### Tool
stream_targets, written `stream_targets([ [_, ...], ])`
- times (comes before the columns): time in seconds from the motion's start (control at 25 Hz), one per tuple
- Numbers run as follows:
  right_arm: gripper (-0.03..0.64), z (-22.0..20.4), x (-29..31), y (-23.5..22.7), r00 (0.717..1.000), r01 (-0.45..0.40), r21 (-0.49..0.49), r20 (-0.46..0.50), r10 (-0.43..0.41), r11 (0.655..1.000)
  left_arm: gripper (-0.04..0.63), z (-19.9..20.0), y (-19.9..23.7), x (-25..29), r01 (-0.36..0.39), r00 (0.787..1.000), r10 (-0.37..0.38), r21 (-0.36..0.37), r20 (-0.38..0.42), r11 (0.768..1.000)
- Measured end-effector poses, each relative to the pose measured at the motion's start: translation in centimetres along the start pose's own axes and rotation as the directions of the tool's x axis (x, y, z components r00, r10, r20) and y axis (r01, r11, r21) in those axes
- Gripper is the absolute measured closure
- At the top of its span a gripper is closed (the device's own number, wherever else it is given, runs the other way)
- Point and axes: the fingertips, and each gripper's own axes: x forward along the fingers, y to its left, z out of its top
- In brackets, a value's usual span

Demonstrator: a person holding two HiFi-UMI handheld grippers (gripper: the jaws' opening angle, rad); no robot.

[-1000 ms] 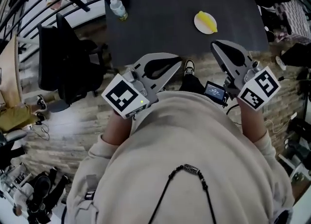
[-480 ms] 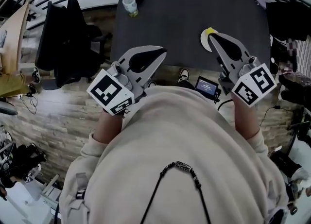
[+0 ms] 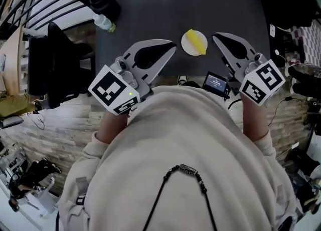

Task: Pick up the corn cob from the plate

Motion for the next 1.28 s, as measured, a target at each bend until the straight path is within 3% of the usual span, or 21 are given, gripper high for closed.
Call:
stream_targets([
  [0.2,0.603,-0.2,-3.0,-4.9,1.000,0.021,0.000,0.001,-0.021,1.000,0.597,-0.2,0.6,5.1,-0.026,0.998,0.029,0.046,-0.056,0.999],
  [0.36,0.603,-1.6,-4.4,-8.6,1.000,0.014,0.088,-0.010,-0.013,0.996,0.597,0.2,2.2,6.9,-0.093,0.995,0.092,-0.015,-0.049,0.996],
  [0.64,0.603,-2.3,-3.8,-11.9,0.999,0.040,0.135,-0.015,-0.038,0.990,0.597,-0.3,3.7,8.9,-0.101,0.994,0.095,-0.104,-0.058,0.989],
  [0.84,0.603,-2.9,-2.8,-12.6,0.995,0.077,0.116,-0.073,-0.069,0.990,0.597,0.3,4.8,9.6,-0.043,0.997,0.036,-0.103,-0.066,0.994],
  [1.28,0.603,-2.1,-2.7,-14.0,0.993,0.119,0.170,-0.047,-0.112,0.978,0.597,0.5,5.7,11.4,0.033,0.996,-0.042,-0.119,-0.077,0.992],
])
